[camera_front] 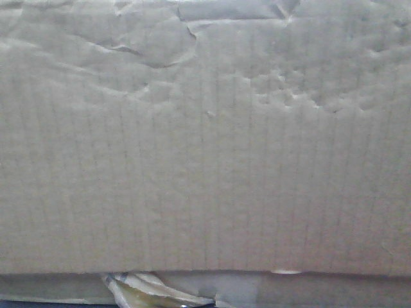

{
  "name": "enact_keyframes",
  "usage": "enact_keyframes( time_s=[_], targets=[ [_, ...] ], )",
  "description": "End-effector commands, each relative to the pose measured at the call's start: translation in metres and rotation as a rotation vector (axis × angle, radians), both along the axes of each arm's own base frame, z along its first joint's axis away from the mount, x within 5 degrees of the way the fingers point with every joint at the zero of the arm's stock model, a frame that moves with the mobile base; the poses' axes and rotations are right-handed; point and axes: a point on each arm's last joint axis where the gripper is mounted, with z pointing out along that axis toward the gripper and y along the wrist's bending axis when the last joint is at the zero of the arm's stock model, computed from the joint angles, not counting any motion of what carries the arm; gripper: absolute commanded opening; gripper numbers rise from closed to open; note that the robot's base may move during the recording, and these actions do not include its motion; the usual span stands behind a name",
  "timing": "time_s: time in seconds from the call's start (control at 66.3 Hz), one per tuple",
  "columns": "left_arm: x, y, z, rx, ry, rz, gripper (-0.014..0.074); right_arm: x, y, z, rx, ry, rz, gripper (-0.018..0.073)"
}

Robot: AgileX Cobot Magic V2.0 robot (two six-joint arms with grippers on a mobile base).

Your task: Stack two boxes on right shelf middle

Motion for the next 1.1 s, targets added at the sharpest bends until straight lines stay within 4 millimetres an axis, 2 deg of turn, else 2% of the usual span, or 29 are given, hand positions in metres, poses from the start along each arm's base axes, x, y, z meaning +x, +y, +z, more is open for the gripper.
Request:
enact_keyframes(
  time_s=[0.0, 0.513, 0.634, 0.679, 0.769, 0.86, 1.011, 1.086],
  targets=[
    [0.001, -0.002, -0.003, -0.009, 0.012, 0.0, 0.0267, 0.0, 0.0, 0.002, -0.014, -0.022, -0.002, -0.0162],
    [0.003, -0.005, -0.008, -0.018, 0.037, -0.017, 0.0267, 0.0, 0.0, 0.002, -0.014, -0.022, -0.002, -0.0162],
    [0.003, -0.005, -0.008, -0.018, 0.037, -0.017, 0.0267, -0.001, 0.0, 0.008, -0.005, -0.096, -0.003, -0.0162],
    [0.003, -0.005, -0.008, -0.018, 0.037, -0.017, 0.0267, -0.002, 0.0, 0.014, 0.026, -0.072, 0.001, -0.0162],
    [0.003, -0.005, -0.008, -0.018, 0.037, -0.017, 0.0267, -0.01, 0.001, 0.041, 0.096, -0.011, 0.011, -0.0162],
    [0.003, -0.005, -0.008, -0.018, 0.037, -0.017, 0.0267, -0.009, 0.002, 0.06, 0.135, 0.098, 0.011, -0.0162],
    [0.003, -0.005, -0.008, -0.018, 0.037, -0.017, 0.0267, 0.007, 0.001, 0.084, 0.177, 0.28, 0.005, -0.0162],
    [0.003, -0.005, -0.008, -0.018, 0.037, -0.017, 0.0267, 0.024, 0.001, 0.095, 0.202, 0.472, -0.005, -0.0162]
  ],
)
